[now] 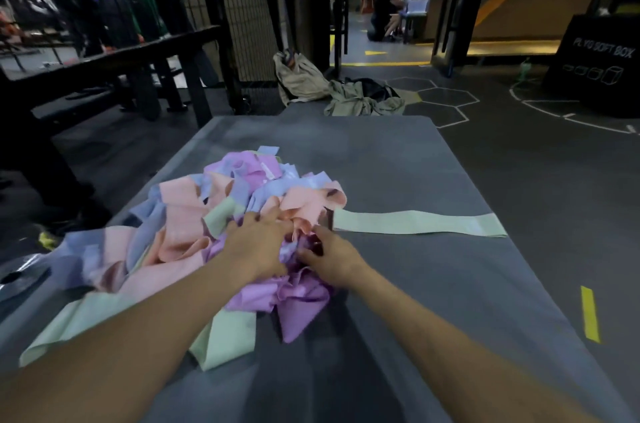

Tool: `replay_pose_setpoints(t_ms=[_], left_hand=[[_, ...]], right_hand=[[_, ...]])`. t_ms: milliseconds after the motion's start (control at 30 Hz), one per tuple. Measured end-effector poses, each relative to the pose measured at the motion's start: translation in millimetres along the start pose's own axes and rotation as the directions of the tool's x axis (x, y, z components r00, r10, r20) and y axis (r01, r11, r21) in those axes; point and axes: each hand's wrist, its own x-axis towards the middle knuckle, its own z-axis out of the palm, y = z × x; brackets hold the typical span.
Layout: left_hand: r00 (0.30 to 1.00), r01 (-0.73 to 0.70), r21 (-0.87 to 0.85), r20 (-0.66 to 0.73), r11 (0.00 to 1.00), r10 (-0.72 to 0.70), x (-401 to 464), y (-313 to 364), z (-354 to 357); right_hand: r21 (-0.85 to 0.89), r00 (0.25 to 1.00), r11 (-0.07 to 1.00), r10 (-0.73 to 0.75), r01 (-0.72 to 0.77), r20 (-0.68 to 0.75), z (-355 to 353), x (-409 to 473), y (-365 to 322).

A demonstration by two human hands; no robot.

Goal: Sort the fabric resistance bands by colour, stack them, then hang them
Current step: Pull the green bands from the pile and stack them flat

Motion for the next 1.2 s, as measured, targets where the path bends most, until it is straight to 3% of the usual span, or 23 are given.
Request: replay_pose_setpoints(t_ms=[367,600,700,767,833,900,967,1067,1133,1200], left_hand=[[0.989,0.03,0.069,-0.144,0.997,-0.02,-6,-87,11],[0.998,0.031,0.044,-0.06,0.999,-0.029,-10,-109,5],[0.988,-0.035,0.02,-0.147,0.999,0.038,-12,-85,-8],[0.977,-0.023,-0.082,-0.213,0.996,0.005,-10,-72,-17],[0.97,0.001,-0.157,-0.241,0.988,-0.039,-5,-66,-19],[0.972,-0.035,-0.104,-0.233,0.994,0.01,-1,-65,-17],[0.974,-0.06,-0.021,-0.221,0.998,0.053,1,-67,-10],[0.986,-0.056,0.08,-0.155,0.995,0.068,6,-74,-2],[0.991,-0.05,0.127,-0.116,0.991,0.065,9,-80,4],[0.994,-0.027,0.116,-0.106,0.993,0.04,11,-87,7]], right_hand=[[0.018,0.99,1.0,-0.024,0.021,0.139,77,52,-71],[0.096,0.99,0.995,-0.03,0.017,0.137,86,63,-78],[0.079,1.0,0.997,-0.02,0.018,0.017,64,56,-58],[0.055,0.994,0.998,0.007,0.0,-0.113,49,54,-42],[0.082,0.963,0.996,0.056,-0.035,-0.262,37,61,-29],[0.134,0.925,0.99,0.099,-0.052,-0.368,29,75,-23],[0.18,0.933,0.981,0.133,-0.076,-0.336,22,89,-22],[0.156,0.974,0.98,0.151,-0.125,-0.17,27,109,-25],[0.031,0.99,0.995,0.093,-0.09,-0.105,37,118,-30],[0.02,0.996,1.0,0.015,-0.013,-0.09,49,130,-35]])
